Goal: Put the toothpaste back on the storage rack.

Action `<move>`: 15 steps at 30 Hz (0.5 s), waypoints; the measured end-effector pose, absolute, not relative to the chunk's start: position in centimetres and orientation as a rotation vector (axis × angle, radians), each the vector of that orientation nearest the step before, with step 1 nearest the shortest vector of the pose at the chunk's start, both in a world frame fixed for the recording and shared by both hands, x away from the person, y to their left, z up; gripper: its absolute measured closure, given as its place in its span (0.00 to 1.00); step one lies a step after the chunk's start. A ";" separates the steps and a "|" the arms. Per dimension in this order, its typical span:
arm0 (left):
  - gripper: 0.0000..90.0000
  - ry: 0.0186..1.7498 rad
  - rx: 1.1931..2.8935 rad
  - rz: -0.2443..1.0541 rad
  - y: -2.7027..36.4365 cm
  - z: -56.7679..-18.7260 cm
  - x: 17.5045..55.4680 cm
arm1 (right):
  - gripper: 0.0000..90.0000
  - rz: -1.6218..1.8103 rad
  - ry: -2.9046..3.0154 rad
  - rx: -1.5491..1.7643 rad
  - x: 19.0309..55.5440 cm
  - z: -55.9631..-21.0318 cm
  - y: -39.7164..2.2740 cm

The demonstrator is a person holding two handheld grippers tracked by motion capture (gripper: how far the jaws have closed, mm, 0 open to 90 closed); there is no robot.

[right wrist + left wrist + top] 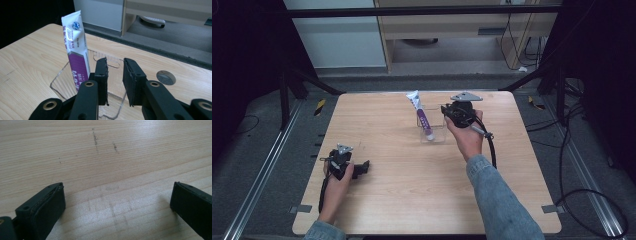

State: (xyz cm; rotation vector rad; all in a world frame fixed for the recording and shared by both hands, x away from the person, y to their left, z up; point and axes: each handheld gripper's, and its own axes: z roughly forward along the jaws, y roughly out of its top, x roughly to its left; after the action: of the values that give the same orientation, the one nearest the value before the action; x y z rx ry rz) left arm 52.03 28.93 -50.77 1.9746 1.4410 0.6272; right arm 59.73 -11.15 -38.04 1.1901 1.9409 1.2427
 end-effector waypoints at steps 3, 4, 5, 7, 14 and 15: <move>0.00 1.441 1.974 0.627 28.9 -50.8 52.0 | 0.81 1.241 1.935 1.195 59.6 -38.1 -11.7; 0.00 1.441 1.974 0.627 28.9 -50.8 52.0 | 0.81 1.239 1.936 1.198 59.5 -38.1 -11.8; 0.00 1.441 1.974 0.627 28.9 -50.8 52.0 | 0.81 1.239 1.934 1.202 59.4 -38.2 -12.2; 0.00 1.441 1.974 0.627 28.9 -50.8 52.0 | 0.80 1.243 1.932 1.208 59.3 -38.2 -12.3; 0.00 1.441 1.974 0.628 28.9 -50.8 52.0 | 0.79 1.267 1.906 1.230 58.7 -38.3 -13.6; 0.00 1.441 1.974 0.628 28.9 -50.8 52.0 | 0.79 1.267 1.905 1.233 58.6 -38.3 -13.7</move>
State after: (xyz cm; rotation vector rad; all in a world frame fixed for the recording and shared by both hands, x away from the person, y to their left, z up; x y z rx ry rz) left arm 52.03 28.92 -50.78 1.9739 1.4409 0.6276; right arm 58.59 -13.72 -38.35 1.2331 1.9054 1.2675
